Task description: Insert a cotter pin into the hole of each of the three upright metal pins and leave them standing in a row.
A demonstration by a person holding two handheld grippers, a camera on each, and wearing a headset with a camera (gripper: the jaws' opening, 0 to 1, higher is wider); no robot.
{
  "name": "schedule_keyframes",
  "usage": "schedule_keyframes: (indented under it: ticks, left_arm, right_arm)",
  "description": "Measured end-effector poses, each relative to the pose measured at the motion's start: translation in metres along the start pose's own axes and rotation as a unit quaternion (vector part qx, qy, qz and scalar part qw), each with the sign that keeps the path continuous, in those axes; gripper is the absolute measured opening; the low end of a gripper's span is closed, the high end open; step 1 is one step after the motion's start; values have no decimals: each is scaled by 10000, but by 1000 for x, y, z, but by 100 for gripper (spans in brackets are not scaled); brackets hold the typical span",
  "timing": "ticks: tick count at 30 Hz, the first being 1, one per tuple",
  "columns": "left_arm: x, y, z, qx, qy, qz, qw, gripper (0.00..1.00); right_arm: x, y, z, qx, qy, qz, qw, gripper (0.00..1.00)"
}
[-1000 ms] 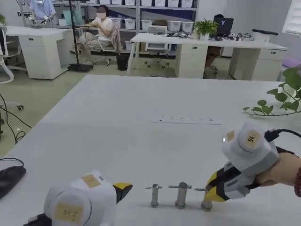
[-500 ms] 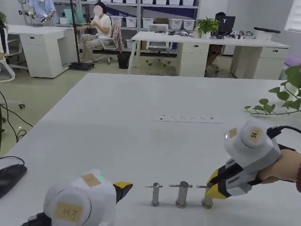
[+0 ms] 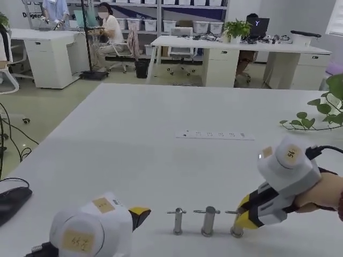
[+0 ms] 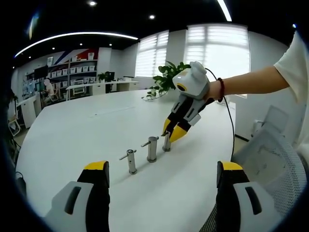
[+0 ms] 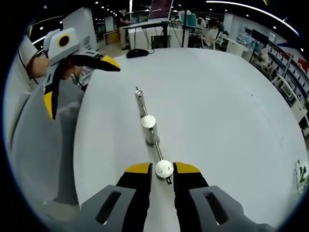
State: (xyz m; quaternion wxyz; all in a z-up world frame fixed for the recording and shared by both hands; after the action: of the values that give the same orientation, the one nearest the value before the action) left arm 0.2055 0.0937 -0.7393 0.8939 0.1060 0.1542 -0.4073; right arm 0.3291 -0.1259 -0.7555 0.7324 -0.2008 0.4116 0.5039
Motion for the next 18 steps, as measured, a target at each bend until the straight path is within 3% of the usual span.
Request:
schedule_keyframes:
  ticks: [13,18]
  left_arm:
    - [-5,7,2,-120,-7,218,9997,91]
    - [-11,12,5,-173,-15,303,9994,91]
  right_arm:
    - [-10,12,-1,697,-524,-178,9960,42]
    - [-20,21,-3,1065,-901,-402,9894,51]
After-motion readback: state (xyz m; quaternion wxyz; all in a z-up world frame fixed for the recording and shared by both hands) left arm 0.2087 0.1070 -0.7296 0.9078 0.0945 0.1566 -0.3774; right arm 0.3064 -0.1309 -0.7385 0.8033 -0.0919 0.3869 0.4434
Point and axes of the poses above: the centre of the closed fingertips' face, and the gripper's own axes: x roughly forward along the fingers, y roughly to its left, z roughly out of its top, the point moved 9 cm from there along -x, roughly backward along the fingers, and after that the axes turned 11 degrees about x, right-handed, at the moved point
